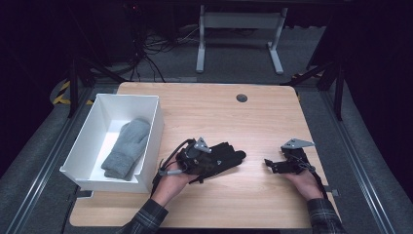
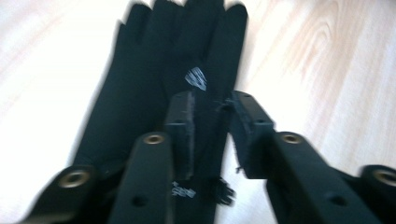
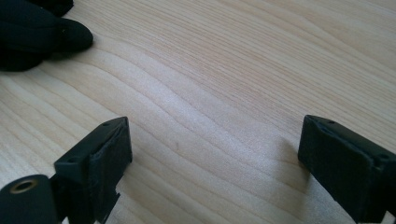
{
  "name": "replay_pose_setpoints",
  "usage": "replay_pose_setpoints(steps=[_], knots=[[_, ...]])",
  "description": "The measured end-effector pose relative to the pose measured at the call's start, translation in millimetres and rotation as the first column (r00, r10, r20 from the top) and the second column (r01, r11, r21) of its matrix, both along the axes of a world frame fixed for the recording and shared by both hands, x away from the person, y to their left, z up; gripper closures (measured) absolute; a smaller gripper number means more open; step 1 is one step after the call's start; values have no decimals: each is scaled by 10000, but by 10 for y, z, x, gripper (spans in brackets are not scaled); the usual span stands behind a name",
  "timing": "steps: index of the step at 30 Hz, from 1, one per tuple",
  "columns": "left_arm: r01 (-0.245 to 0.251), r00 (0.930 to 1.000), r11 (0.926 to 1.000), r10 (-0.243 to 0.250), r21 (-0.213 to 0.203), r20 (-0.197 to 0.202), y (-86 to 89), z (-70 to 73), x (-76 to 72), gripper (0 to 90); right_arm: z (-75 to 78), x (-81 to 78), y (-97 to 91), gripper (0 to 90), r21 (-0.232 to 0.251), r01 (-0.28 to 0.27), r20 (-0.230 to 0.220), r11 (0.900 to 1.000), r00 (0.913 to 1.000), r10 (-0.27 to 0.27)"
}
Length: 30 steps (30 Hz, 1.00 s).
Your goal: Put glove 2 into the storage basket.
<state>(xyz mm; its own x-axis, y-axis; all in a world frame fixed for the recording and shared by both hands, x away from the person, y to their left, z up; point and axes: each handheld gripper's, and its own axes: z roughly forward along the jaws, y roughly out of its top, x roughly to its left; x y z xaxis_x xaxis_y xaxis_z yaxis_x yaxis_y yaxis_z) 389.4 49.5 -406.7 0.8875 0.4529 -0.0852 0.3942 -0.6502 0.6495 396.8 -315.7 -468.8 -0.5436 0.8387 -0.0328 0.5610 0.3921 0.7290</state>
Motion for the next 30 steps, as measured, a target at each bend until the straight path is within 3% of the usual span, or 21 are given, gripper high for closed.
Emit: replay_pose_setpoints(steps=[2,8,13,16,19,30], knots=[[4,9998,10000,-6,80,208,-11,31,68,555,0,1,0,98,-9,7,3,10000,10000,-7],[240,9981,9997,-242,45,559,-54,31,238,381,0,1,0,98,-8,8,2,10000,10000,-8],[522,9980,9985,-528,161,358,-102,-80,327,258,0,1,0,98,0,8,-1,10000,10000,-8],[628,9975,9972,-641,416,300,-131,-149,344,232,0,1,0,98,-4,7,1,10000,10000,-7],[660,9975,9971,-668,378,222,-144,-200,363,211,0,1,0,98,-7,10,3,10000,10000,-10],[755,9971,9934,-755,863,-38,-183,-415,427,171,-1,0,2,98,-2,-40,6,10000,10000,40]])
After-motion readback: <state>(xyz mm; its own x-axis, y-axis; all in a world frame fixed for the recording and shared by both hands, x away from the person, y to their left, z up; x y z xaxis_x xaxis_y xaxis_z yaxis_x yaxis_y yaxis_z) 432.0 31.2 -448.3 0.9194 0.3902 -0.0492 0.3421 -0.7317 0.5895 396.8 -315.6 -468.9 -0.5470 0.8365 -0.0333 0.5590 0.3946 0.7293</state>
